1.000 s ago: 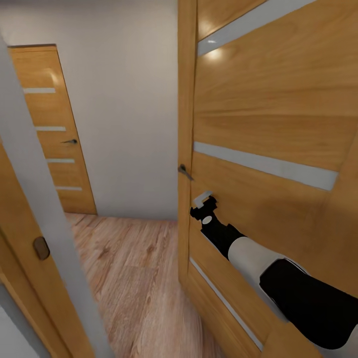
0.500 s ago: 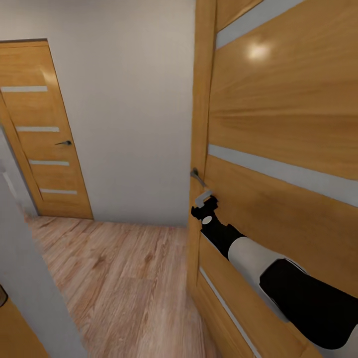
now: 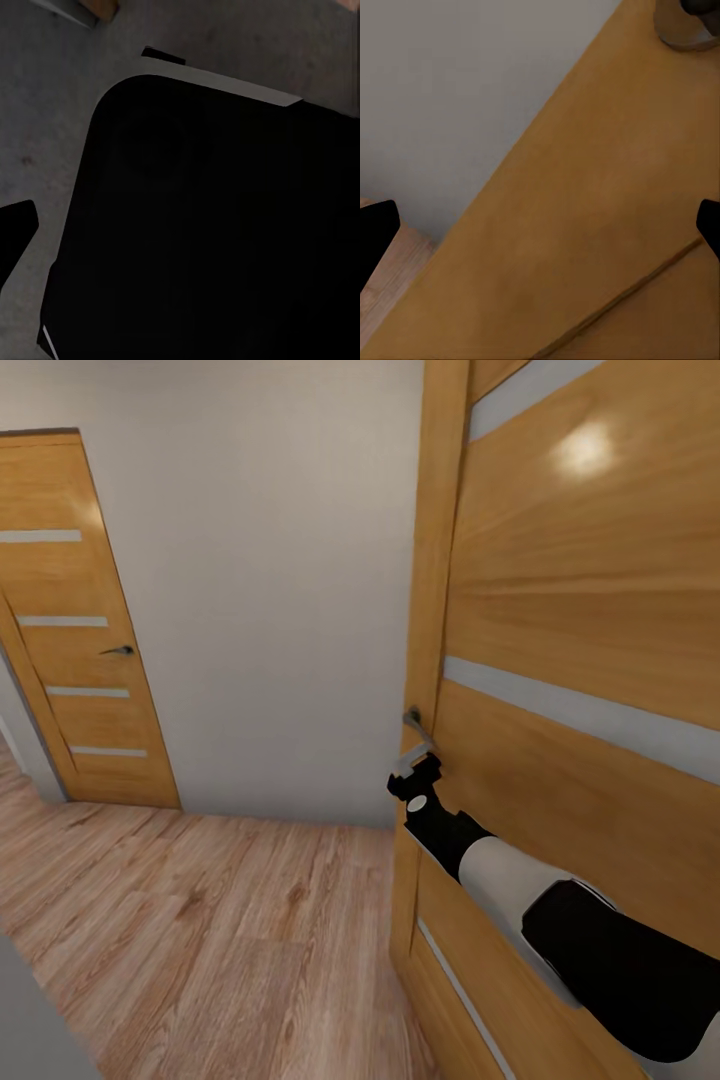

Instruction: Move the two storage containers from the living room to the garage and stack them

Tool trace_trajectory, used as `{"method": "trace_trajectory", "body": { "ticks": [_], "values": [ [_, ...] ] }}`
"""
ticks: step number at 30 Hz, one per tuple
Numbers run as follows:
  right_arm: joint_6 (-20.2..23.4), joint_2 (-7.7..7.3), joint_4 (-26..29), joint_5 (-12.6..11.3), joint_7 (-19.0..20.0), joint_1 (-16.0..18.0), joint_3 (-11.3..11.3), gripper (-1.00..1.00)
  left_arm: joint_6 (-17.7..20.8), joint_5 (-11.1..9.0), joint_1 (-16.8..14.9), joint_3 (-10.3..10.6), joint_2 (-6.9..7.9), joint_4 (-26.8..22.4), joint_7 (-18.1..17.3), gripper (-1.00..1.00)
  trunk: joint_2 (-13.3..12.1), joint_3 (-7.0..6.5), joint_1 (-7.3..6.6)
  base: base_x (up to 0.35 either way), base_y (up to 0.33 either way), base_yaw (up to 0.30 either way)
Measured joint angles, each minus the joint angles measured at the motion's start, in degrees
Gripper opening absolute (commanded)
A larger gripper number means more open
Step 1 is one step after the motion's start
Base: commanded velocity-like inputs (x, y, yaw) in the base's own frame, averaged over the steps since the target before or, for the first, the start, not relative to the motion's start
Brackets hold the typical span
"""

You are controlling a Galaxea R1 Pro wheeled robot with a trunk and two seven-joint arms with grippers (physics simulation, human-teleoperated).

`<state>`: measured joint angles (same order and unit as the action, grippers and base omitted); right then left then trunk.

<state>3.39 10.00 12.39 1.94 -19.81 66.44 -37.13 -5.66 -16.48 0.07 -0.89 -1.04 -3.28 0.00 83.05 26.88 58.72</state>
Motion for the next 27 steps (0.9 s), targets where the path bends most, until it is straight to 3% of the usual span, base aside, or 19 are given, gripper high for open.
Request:
{"method": "trace_trajectory", "body": {
  "ticks": [9, 14, 27],
  "values": [
    [-0.2, -0.30, 0.0, -0.2, -0.8, 0.0, -0.2, 1.00, 0.0, 0.0, 0.0, 0.0, 0.00, 0.0, 0.0, 1.00, 0.0, 0.00, 0.01, 0.010, 0.000, 0.000],
    [-0.4, -3.82, 0.0, 0.1, -1.9, 0.0, 0.2, 1.00, 0.0, 0.0, 0.0, 0.0, 0.00, 0.0, 0.0, 1.00, 0.0, -0.01, 0.01, 0.000, 0.000, 0.000],
    [-0.5, -8.06, 0.0, 0.0, -2.8, 0.0, -0.1, 1.00, 0.0, 0.1, 0.0, 0.0, 0.00, 0.0, 0.0, 1.00, 0.0, 0.00, 0.01, 0.000, 0.000, 0.000]
  ]
}}
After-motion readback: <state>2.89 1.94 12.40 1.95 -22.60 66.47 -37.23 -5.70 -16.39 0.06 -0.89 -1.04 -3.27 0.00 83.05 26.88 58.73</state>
